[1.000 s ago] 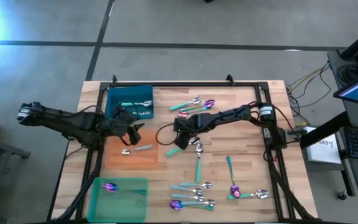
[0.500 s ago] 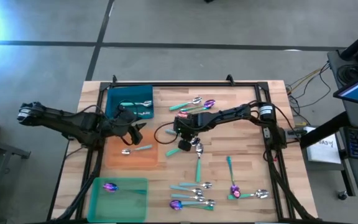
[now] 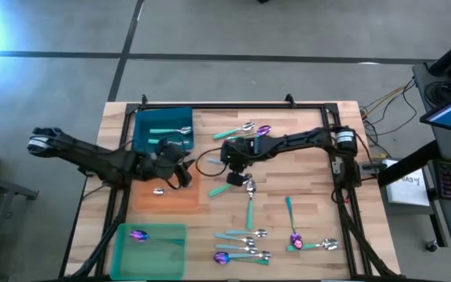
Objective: Sort silverware by color (type)
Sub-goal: Put the blue spoon into the orange bin
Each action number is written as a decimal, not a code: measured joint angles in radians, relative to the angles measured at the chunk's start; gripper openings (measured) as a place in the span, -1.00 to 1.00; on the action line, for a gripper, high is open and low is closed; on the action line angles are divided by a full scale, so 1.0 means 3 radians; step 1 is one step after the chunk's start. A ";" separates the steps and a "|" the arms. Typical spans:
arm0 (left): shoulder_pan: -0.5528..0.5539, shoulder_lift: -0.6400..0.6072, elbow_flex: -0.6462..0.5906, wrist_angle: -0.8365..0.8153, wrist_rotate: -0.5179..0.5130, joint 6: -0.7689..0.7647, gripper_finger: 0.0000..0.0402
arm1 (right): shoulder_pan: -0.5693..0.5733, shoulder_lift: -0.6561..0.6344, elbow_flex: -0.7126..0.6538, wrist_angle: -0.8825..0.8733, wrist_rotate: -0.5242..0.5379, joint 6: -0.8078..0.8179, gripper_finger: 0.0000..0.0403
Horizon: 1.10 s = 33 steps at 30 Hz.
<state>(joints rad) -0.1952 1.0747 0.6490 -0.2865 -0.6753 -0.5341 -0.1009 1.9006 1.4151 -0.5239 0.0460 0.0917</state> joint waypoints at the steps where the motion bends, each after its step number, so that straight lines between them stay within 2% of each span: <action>1: -0.0024 0.0020 -0.0067 0.0222 -0.0060 0.0039 -0.33 | 0.0000 -0.0037 0.0000 0.0005 -0.0001 -0.0010 -0.95; 9: -0.0220 0.0144 -0.0716 0.2135 -0.0081 0.0499 -0.33 | 0.0015 -0.0471 -0.0006 0.0169 0.0114 -0.0029 -0.96; 14: -0.0333 0.0321 -0.1146 0.3341 -0.0083 0.0649 -0.33 | 0.0095 -0.0711 -0.0079 0.0574 0.0261 -0.0113 -0.96; 19: -0.0345 0.0608 -0.1344 0.4656 -0.0091 0.1125 -0.32 | 0.0228 -0.0774 -0.0116 0.1010 0.0261 -0.0284 -0.96; 24: -0.0345 0.0837 -0.1329 0.5156 -0.0111 0.1526 -0.24 | 0.0342 -0.0740 -0.0121 0.1268 0.0254 -0.0400 -0.96; 28: -0.0345 0.0932 -0.1302 0.5267 -0.0278 0.1681 -0.15 | 0.0371 -0.0728 -0.0121 0.1329 0.0258 -0.0430 -0.96; 33: -0.0344 0.0926 -0.1268 0.5311 -0.0281 0.1751 -0.12 | 0.0393 -0.0726 -0.0121 0.1343 0.0257 -0.0429 -0.96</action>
<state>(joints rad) -0.2985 1.3525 0.2687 1.3067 -0.7597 -0.0086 0.0171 1.6829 1.3788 -0.1209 0.1230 -0.0369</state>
